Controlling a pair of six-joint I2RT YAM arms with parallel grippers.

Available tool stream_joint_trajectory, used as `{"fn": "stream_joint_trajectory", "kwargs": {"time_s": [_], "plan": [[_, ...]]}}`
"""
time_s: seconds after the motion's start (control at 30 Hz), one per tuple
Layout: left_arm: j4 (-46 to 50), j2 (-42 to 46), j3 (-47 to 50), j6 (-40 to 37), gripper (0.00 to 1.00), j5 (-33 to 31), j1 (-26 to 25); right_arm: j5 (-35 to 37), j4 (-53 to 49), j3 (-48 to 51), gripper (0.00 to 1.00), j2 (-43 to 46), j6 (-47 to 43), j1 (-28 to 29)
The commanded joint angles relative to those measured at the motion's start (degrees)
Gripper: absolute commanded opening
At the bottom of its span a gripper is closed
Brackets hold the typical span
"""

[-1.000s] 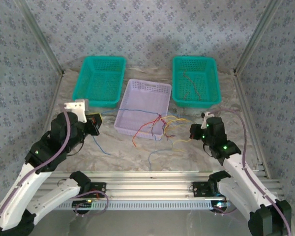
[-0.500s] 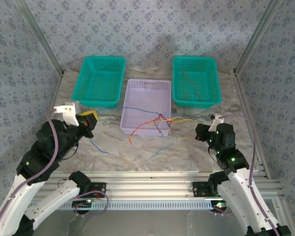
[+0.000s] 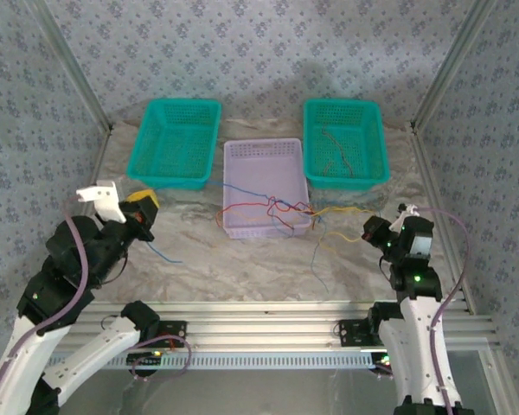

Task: Untangle the cables

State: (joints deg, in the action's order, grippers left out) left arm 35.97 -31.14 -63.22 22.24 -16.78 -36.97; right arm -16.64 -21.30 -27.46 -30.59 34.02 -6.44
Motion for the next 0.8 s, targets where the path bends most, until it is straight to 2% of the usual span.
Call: {"fn": "stream_joint_trajectory", "kwargs": {"time_s": [0.0, 0.23, 0.37, 0.53, 0.77], "plan": [[-2.3, 1.87, -2.39, -1.58, 0.0, -4.14, 0.43, -2.24, -1.58, -1.72, 0.0, -1.23, 1.61, -1.67], [-4.08, 2.87, -1.2, -0.04, 0.0, -2.18, 0.44, -1.56, -1.41, -1.27, 0.0, -5.72, -0.37, -1.29], [-4.95, 2.13, 1.67, 2.8, 0.0, 0.47, 0.42, -0.49, 0.64, 0.4, 0.0, -6.33, -0.46, 3.38], [-6.4, 2.13, 5.48, 5.65, 0.0, 2.39, 0.43, 4.4, 1.52, 0.39, 0.0, -7.12, -1.3, 11.14], [-6.69, 0.18, 8.14, 8.26, 0.0, 4.59, 0.46, 7.67, 0.12, -1.39, 0.0, -16.59, -3.04, 16.77]]}}
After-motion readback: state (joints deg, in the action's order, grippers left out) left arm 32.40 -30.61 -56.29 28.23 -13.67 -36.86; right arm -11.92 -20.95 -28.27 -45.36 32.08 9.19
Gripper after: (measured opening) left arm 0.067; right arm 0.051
